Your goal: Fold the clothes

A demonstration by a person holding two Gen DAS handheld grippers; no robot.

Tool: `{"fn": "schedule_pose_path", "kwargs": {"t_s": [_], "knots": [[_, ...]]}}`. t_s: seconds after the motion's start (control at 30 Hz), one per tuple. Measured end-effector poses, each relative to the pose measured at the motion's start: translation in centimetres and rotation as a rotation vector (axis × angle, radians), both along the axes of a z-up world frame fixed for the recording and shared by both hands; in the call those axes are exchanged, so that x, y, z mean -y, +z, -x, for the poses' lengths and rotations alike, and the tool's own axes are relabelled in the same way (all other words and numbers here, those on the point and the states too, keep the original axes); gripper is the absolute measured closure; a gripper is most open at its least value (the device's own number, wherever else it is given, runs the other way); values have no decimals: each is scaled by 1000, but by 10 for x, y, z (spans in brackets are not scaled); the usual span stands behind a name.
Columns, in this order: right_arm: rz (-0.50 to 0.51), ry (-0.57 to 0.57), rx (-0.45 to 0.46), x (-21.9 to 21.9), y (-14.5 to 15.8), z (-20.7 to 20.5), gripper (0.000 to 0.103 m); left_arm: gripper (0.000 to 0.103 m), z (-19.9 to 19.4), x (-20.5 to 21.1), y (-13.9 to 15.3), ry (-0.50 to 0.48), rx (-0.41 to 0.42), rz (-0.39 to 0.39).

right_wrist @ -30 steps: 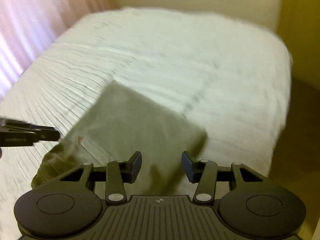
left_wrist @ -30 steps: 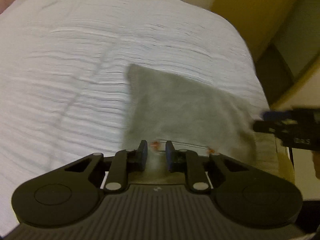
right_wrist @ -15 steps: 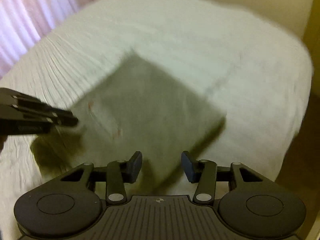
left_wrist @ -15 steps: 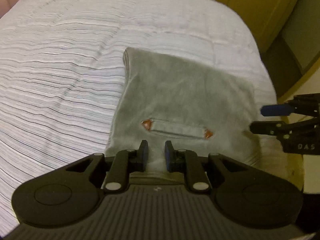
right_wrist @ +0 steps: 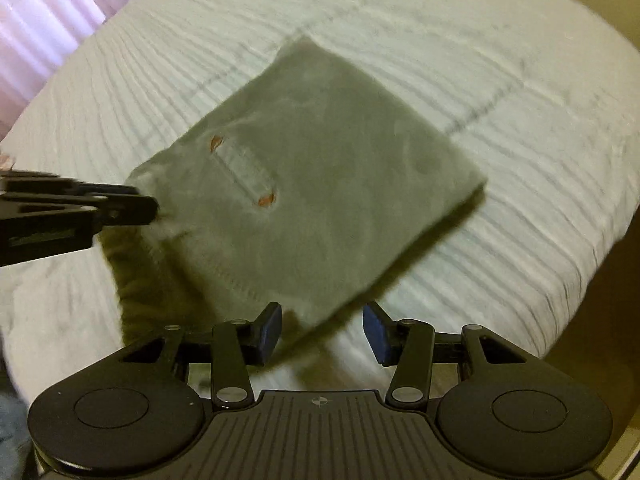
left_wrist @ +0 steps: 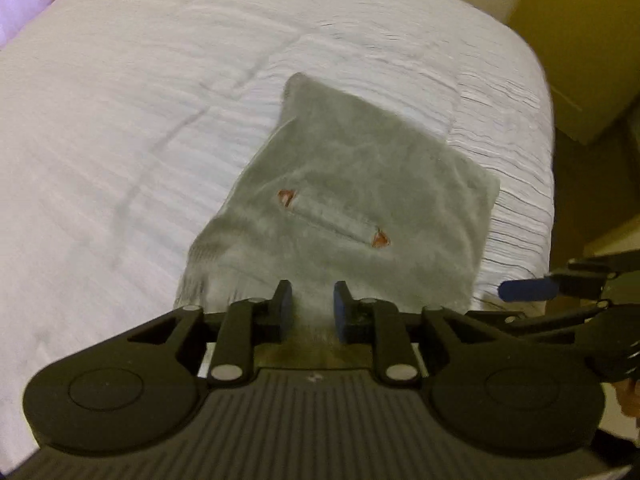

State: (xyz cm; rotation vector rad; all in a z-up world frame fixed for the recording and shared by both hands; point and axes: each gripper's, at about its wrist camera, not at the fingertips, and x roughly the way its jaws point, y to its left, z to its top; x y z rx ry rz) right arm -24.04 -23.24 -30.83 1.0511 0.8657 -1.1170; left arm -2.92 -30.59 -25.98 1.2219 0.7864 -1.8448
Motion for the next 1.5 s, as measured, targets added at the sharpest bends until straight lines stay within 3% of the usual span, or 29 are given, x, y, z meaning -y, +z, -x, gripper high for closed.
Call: {"fn": "schedule_pose_path", "kwargs": {"t_s": [0.17,0.37,0.47,0.67,0.73,1.03,1.5], "knots": [[-63,5,8,-9,20,8,54,80,-11,-29,27,154,63,-37],[-26,95,-29,-7,58,-2,54,70,-17,-55,64,201,97,-1],[19,141,-37,-9,78,-9,25,68,-20,-63,81,235,96,25],[52,225,-45,-25,105,-14,24,62,-23,-78,103,282,92,55],[49,237,-44,-26,108,-13,24,56,-23,-83,107,287,101,58],[38,250,-60,-31,118,-8,24,47,-21,-97,122,298,109,80],[70,265,-93,-35,129,-9,24,44,-22,-100,128,299,68,103]]}}
